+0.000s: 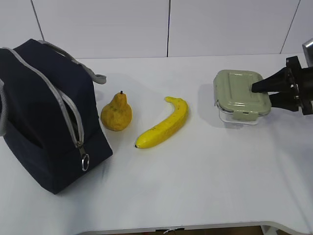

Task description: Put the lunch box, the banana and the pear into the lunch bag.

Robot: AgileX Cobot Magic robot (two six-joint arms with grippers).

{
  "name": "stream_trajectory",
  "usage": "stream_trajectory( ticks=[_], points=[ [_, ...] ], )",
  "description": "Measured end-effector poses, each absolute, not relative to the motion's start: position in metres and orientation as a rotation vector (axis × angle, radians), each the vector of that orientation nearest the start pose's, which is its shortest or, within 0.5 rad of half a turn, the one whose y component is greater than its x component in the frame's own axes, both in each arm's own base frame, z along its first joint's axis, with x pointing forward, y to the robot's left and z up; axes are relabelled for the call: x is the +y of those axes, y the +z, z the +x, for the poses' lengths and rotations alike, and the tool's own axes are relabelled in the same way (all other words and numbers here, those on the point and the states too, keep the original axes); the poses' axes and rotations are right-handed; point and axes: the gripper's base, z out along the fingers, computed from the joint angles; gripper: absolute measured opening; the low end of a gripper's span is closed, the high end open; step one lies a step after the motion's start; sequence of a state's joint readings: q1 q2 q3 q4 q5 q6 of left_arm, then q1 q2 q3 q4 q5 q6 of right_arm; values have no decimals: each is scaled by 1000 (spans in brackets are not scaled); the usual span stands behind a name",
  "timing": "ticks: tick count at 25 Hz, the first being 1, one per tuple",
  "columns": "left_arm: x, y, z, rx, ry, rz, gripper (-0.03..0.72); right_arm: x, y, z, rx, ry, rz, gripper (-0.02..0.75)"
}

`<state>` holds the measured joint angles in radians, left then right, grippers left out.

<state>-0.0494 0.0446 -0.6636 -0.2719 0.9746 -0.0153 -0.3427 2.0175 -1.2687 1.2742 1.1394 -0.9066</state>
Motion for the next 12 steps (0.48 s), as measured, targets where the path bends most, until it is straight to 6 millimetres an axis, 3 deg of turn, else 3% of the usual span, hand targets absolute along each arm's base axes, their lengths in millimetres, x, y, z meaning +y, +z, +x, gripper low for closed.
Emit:
stream_trajectory(
  ticks=[6, 12],
  points=[
    [-21, 340, -6, 1790, -376, 62, 305, -54, 188, 384, 2377, 1262, 184, 367],
    [-25, 352, 28, 1927, -411, 53, 314, -54, 194, 383, 2372, 1258, 187, 367]
  ],
)
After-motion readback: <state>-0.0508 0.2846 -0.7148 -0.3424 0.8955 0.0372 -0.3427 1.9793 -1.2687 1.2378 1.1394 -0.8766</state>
